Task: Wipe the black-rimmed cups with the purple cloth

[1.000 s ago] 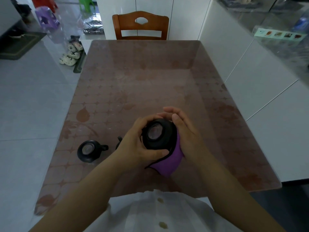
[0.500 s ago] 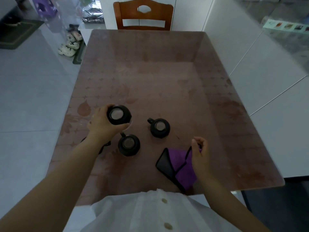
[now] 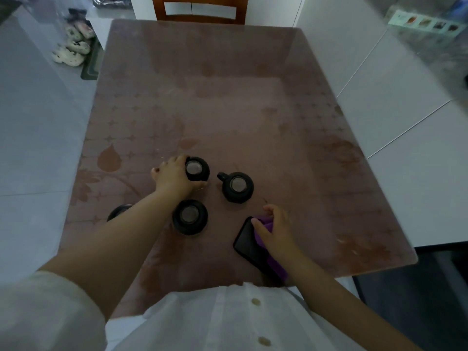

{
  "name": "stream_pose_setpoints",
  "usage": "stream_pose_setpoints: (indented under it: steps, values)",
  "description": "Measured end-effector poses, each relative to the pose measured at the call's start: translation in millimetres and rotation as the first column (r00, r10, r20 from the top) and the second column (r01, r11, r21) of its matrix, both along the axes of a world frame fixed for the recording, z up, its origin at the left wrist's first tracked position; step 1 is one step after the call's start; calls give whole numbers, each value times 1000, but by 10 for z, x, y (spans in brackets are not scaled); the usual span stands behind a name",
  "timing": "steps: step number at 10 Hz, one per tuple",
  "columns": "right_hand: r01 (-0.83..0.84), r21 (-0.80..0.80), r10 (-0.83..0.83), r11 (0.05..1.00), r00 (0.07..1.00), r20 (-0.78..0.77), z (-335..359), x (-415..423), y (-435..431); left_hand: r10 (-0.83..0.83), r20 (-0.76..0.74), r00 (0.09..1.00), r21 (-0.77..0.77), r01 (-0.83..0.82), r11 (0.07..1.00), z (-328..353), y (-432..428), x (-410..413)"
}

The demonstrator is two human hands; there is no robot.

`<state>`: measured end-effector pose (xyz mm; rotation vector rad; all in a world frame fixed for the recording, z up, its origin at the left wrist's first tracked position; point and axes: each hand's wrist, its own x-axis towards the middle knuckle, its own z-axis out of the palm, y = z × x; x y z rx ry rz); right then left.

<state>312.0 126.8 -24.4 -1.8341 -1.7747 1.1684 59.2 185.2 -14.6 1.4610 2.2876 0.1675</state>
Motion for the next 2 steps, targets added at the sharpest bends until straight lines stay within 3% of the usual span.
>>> stream_pose_setpoints:
  steps: [2]
  values:
    - [122,29,-116,992,982,-148,213,205,64,-3,141,990,-26,6,1000,37,35,-61]
